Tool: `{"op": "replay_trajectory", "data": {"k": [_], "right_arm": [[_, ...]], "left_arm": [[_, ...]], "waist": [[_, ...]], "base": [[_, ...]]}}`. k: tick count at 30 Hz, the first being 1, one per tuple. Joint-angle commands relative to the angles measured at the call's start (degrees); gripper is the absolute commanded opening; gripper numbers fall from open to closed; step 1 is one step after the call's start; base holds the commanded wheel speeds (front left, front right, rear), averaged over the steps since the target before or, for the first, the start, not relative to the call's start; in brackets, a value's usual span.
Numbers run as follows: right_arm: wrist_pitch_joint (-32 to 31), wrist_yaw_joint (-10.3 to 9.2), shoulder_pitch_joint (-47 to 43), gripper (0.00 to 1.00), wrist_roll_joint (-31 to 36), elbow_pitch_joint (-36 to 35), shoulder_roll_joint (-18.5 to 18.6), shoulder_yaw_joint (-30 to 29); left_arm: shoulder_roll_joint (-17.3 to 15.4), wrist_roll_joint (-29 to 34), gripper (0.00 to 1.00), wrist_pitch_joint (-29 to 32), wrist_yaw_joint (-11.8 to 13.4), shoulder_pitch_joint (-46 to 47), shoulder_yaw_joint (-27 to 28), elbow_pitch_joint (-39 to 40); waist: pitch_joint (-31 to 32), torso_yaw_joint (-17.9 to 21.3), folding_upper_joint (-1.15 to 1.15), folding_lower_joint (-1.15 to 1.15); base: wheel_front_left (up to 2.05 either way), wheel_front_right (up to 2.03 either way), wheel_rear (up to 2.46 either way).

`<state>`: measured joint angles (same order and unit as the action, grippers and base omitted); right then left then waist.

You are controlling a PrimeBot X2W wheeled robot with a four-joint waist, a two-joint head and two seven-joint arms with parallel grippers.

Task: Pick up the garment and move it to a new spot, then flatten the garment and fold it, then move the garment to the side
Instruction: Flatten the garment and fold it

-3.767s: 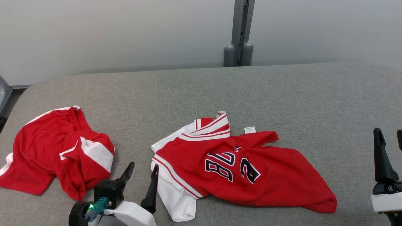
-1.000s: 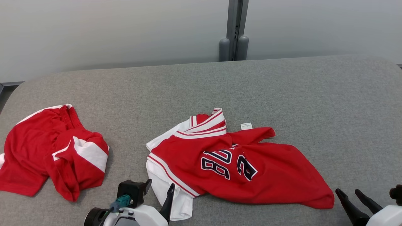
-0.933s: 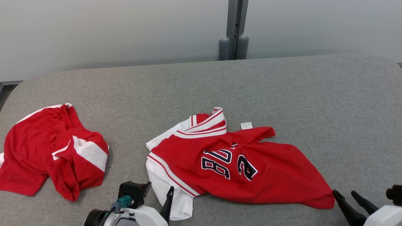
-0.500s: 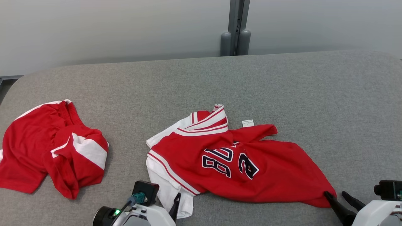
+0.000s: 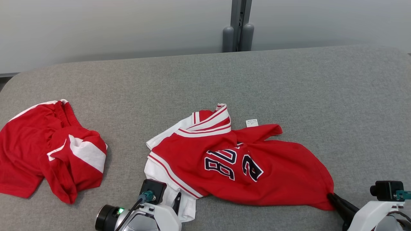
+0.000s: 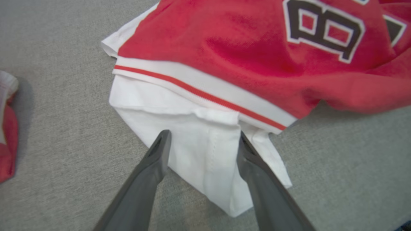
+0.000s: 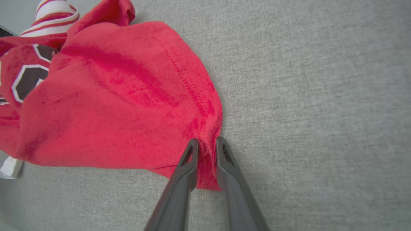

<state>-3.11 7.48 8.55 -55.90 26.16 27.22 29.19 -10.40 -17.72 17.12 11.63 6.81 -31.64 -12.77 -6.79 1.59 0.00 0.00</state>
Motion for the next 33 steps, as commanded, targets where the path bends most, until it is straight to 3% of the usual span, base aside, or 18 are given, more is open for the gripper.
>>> {"op": "replay_trajectory", "data": {"k": [1, 2, 3, 5, 15, 17, 23, 27, 33], "right_arm": [[0.5, 0.03, 0.6, 0.15, -0.5, 0.2, 0.4, 0.4], [0.8, 0.03, 0.7, 0.0, -0.8, 0.4, 0.5, 0.8], [0.9, 0.03, 0.9, 0.0, -1.1, 0.6, 0.6, 1.2], [1.4, 0.03, 1.3, 0.0, -1.6, 0.9, 0.9, 2.2], [8.2, 0.03, 2.7, 0.0, -3.9, -1.4, 2.7, 5.3], [10.3, 0.03, 1.9, 0.0, -7.4, -4.5, 2.6, 4.4], [15.3, 0.04, -1.6, 0.0, -14.3, -15.2, 8.6, 1.4], [17.0, 0.03, -3.7, 0.0, -15.0, -21.4, 12.4, -0.5], [17.8, 0.03, -3.4, 0.0, -14.0, -26.0, 13.8, -1.3]], "left_arm": [[-0.4, 0.0, 0.85, 0.0, -0.1, 1.1, 0.0, -0.1], [-0.4, 0.1, 0.58, 0.0, 0.0, 1.1, 0.0, -0.2], [-0.4, 0.2, 0.43, -0.3, 0.3, 1.1, 0.1, -0.3], [-0.5, 0.4, 0.0, -1.4, 0.9, 1.4, 0.7, 0.0], [-2.0, -2.7, 0.0, -6.3, 2.7, -1.4, 5.5, 6.9], [-2.1, -4.0, 0.0, -7.5, 2.4, -2.0, 6.5, 9.7], [-3.9, -5.0, 0.0, -8.8, 3.9, -4.4, 9.5, 18.5], [-4.8, -4.7, 0.0, -8.7, 4.8, -5.7, 10.4, 22.9], [-4.8, -5.7, 0.0, -9.3, 3.9, -4.6, 10.4, 25.2]], "waist": [[0.0, -0.1, 0.0, 0.0], [0.1, -0.1, 0.0, 0.0], [0.1, -0.2, 0.0, 0.0], [0.2, -0.3, 0.0, 0.0], [2.0, -1.2, 0.0, 0.0], [2.5, -1.5, 0.0, 0.0], [3.2, -2.0, 0.0, 0.0], [3.4, -1.8, 0.0, 0.0], [3.2, -0.9, 0.0, 0.0]], "base": [[0.0, 0.0, 0.0], [0.0, 0.0, 0.0], [0.0, 0.0, 0.0], [0.0, 0.0, 0.0], [0.0, 0.0, 0.0], [0.0, 0.0, 0.0], [0.0, 0.0, 0.0], [0.0, 0.0, 0.0], [0.0, 0.0, 0.0]]}}
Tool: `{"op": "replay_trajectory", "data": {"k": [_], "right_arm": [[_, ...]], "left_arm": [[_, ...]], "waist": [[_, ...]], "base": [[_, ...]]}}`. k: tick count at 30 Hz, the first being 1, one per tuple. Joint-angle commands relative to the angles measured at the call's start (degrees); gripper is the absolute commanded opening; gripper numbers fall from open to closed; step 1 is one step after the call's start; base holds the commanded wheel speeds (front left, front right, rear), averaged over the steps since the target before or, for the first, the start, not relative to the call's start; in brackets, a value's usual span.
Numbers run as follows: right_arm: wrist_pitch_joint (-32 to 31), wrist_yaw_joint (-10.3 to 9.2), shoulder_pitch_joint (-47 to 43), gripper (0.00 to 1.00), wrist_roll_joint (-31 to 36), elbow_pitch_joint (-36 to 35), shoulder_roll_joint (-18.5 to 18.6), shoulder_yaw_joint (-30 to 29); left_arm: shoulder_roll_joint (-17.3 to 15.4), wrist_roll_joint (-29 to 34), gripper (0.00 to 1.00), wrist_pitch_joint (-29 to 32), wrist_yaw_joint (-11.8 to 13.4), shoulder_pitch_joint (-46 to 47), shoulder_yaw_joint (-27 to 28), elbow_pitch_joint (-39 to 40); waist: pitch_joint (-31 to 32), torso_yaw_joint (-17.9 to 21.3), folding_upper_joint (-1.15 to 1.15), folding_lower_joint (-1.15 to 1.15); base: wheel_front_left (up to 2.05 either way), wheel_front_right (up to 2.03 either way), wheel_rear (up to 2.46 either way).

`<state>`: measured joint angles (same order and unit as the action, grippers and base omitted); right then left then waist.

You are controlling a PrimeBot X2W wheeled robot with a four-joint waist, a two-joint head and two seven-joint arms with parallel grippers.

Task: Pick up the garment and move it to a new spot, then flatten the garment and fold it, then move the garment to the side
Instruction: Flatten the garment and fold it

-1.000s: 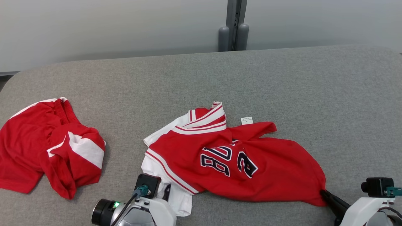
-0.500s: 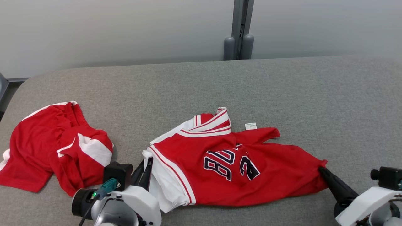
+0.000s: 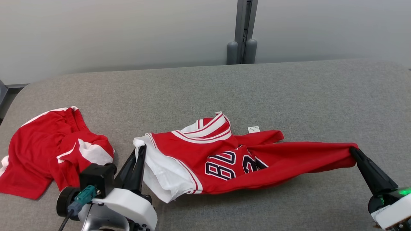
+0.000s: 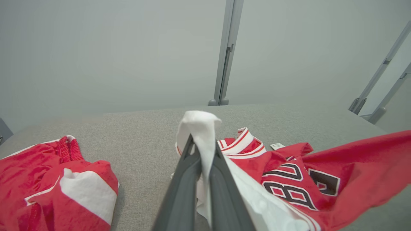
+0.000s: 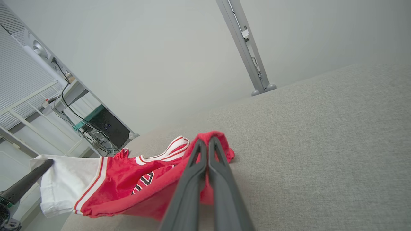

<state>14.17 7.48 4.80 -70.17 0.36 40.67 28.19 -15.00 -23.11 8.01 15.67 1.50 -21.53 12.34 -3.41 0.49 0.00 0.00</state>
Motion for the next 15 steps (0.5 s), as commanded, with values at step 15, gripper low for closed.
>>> {"op": "replay_trajectory", "data": {"k": [15], "right_arm": [[1.0, 0.03, 28.0, 0.0, 0.5, 3.0, -4.4, -1.8]], "left_arm": [[-2.6, 2.4, 0.0, -1.1, -8.7, 31.4, 1.8, -14.9]], "waist": [[-11.0, 3.5, 0.0, 0.0]], "base": [[0.0, 0.0, 0.0]]}}
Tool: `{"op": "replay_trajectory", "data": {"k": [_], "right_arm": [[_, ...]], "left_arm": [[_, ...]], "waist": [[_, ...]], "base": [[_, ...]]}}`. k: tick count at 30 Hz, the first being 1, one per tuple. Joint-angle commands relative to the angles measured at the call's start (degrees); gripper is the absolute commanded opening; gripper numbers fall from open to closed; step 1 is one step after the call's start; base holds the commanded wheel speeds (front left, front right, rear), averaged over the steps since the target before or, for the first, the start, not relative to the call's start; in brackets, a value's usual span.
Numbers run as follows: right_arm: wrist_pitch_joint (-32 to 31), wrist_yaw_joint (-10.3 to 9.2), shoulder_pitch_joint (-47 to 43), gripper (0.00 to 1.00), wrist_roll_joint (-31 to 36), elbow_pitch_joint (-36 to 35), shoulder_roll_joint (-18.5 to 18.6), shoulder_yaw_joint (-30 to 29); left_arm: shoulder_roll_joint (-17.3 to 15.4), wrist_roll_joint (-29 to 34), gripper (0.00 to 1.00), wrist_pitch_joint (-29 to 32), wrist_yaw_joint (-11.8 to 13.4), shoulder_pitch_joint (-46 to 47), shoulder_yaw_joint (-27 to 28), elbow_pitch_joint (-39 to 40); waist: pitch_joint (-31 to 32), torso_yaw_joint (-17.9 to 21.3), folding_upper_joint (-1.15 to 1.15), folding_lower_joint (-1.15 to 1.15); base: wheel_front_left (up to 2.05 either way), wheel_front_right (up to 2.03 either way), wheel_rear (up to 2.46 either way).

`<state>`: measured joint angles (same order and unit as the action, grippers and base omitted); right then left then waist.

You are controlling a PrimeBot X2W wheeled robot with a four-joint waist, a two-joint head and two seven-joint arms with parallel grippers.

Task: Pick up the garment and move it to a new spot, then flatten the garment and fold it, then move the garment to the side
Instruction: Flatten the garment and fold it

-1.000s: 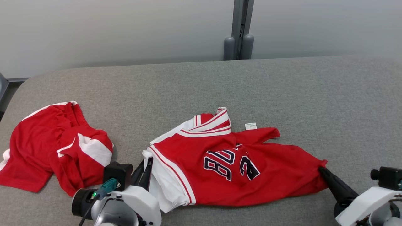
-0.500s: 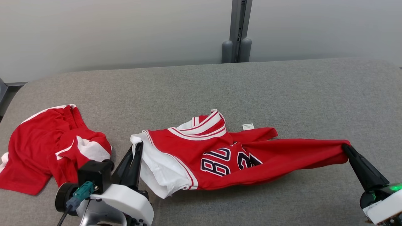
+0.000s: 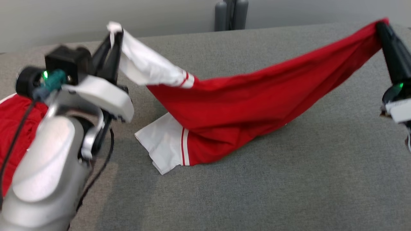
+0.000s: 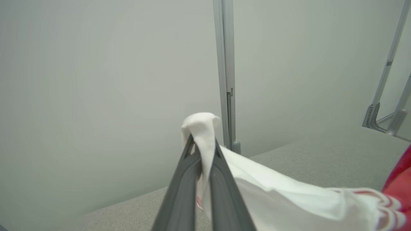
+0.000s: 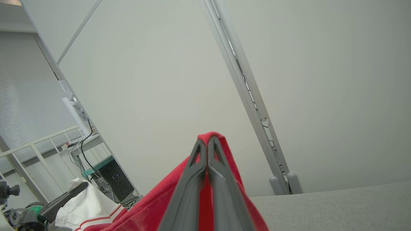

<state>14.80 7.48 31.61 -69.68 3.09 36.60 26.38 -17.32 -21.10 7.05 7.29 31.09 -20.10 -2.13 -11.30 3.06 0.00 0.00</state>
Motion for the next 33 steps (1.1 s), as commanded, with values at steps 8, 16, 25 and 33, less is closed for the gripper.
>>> {"op": "replay_trajectory", "data": {"k": [8, 16, 25, 33], "right_arm": [[0.0, 0.03, 25.6, 0.0, -2.2, 11.4, -1.3, 0.5], [-0.8, 0.03, 49.3, 0.0, -4.0, 22.3, -3.1, 1.8], [0.5, 0.03, 66.1, 0.0, -3.4, 29.1, -5.8, -1.0], [0.3, 0.03, 67.5, 0.0, 0.5, 29.4, -7.5, -2.6]], "left_arm": [[2.3, -1.2, 0.0, 2.0, -4.2, 28.3, 2.1, -17.5], [2.8, 1.4, 0.0, 0.6, -6.1, 53.1, 2.2, -32.2], [4.2, 3.0, 0.0, -8.1, -3.3, 71.6, 3.8, -42.3], [5.9, 1.7, 0.0, -11.3, -3.5, 77.6, 4.6, -50.0]], "waist": [[-12.6, 1.5, 0.0, 0.0], [-20.6, 2.5, 0.0, 0.0], [-26.1, 2.7, 0.0, 0.0], [-27.6, 1.0, 0.0, 0.0]], "base": [[0.0, 0.0, 0.0], [0.0, 0.0, 0.0], [0.0, 0.0, 0.0], [0.0, 0.0, 0.0]]}}
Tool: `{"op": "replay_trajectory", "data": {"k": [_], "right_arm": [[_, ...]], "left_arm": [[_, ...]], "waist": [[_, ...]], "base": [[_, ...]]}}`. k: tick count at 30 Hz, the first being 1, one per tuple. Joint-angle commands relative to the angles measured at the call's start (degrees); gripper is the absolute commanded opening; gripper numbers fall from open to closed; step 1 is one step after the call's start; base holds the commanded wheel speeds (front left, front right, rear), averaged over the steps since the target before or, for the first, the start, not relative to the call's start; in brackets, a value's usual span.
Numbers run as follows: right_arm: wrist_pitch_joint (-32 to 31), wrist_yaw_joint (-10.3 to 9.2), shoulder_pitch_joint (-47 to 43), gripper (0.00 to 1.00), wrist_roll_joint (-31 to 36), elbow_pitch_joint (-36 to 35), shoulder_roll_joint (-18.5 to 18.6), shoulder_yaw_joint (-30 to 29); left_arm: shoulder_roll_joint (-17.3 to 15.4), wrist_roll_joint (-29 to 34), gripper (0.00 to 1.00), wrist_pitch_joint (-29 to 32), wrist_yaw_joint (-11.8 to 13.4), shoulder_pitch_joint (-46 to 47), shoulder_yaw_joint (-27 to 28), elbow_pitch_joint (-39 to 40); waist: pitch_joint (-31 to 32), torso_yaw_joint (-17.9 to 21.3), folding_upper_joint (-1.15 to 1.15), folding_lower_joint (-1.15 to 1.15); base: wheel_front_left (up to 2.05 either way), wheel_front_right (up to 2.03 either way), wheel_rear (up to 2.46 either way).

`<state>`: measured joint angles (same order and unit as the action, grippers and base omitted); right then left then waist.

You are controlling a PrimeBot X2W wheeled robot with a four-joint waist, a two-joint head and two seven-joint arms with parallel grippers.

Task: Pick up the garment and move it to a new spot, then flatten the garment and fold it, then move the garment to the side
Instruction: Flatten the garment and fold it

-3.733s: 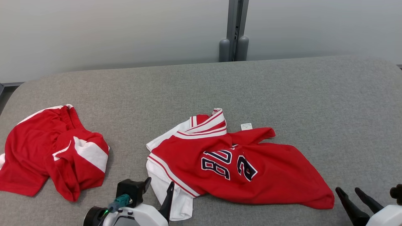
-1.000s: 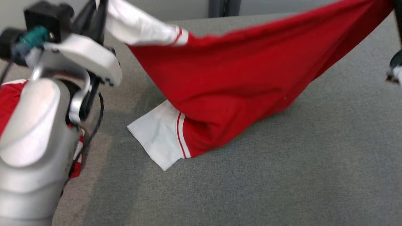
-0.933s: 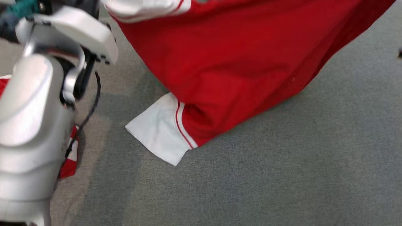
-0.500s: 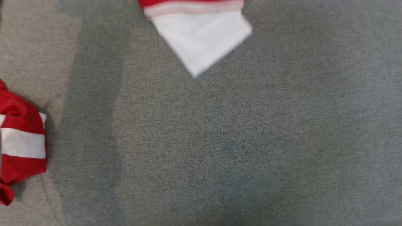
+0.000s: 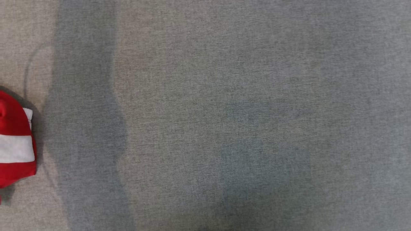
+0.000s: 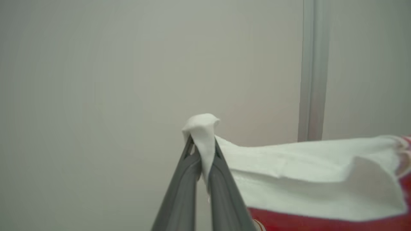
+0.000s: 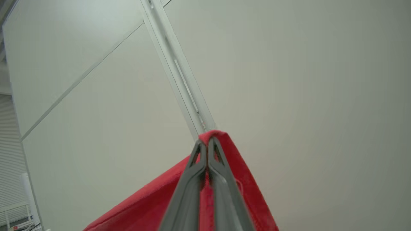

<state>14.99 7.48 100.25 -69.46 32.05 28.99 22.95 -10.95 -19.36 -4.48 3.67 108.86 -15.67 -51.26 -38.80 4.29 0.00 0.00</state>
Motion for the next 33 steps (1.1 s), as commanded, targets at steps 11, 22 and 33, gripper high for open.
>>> {"op": "replay_trajectory", "data": {"k": [11, 22, 33], "right_arm": [[-4.8, 0.03, -7.5, 0.0, -3.8, 0.7, 3.2, 15.2], [-16.7, 0.03, -17.0, 0.0, -9.7, 1.0, 3.9, 31.2], [-24.4, 0.03, -30.0, 0.0, -16.1, -4.7, 6.0, 41.5]], "left_arm": [[0.6, -1.5, 0.0, 7.5, -2.2, -4.6, -1.5, -11.1], [-1.4, -4.2, 0.0, 15.9, -9.7, -15.8, -3.2, -18.5], [-2.8, -12.1, 0.0, 39.4, -11.2, -33.6, -12.8, -12.2]], "waist": [[0.1, -2.1, 0.0, 0.0], [9.4, -1.4, 0.0, 0.0], [22.4, -0.4, 0.0, 0.0]], "base": [[0.0, 0.0, 0.0], [0.0, 0.0, 0.0], [0.0, 0.0, 0.0]]}}
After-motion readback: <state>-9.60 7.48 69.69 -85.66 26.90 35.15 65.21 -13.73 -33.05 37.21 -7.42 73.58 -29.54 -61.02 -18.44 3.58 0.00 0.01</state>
